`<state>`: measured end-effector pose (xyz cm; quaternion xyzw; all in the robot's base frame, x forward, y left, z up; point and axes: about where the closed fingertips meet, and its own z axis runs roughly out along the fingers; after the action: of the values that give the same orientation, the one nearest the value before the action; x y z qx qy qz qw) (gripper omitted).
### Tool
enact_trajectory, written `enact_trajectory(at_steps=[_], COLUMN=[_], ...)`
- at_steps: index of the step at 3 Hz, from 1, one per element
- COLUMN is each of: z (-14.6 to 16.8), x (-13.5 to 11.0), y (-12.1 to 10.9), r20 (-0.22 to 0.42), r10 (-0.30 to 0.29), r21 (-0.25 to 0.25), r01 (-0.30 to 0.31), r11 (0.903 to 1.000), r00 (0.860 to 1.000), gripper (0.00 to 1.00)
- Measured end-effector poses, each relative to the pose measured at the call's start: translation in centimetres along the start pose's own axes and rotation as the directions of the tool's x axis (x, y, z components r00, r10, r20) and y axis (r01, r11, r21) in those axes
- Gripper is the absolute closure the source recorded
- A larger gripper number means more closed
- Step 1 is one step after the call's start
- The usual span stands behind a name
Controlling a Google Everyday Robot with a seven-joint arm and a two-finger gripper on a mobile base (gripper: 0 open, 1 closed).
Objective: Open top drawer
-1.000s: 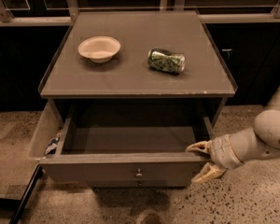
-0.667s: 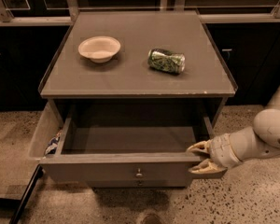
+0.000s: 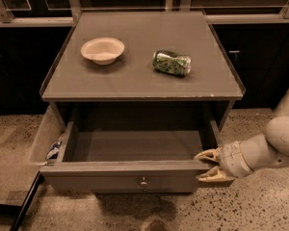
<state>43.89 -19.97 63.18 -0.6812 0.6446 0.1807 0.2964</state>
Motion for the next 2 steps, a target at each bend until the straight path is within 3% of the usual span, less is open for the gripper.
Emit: enact_trajectory(at_steps=[1, 2], z=[-0.15, -0.11], x=[-0.01, -0.12], y=[0.38, 0.37], r20=[0.003, 0.003], r10=[0.005, 0.005], r21=[0.002, 0.002], r01=[-0.005, -0.005], r11=[1.0000, 1.0000], r00=[1.000, 1.000], gripper=[1.00, 0.81])
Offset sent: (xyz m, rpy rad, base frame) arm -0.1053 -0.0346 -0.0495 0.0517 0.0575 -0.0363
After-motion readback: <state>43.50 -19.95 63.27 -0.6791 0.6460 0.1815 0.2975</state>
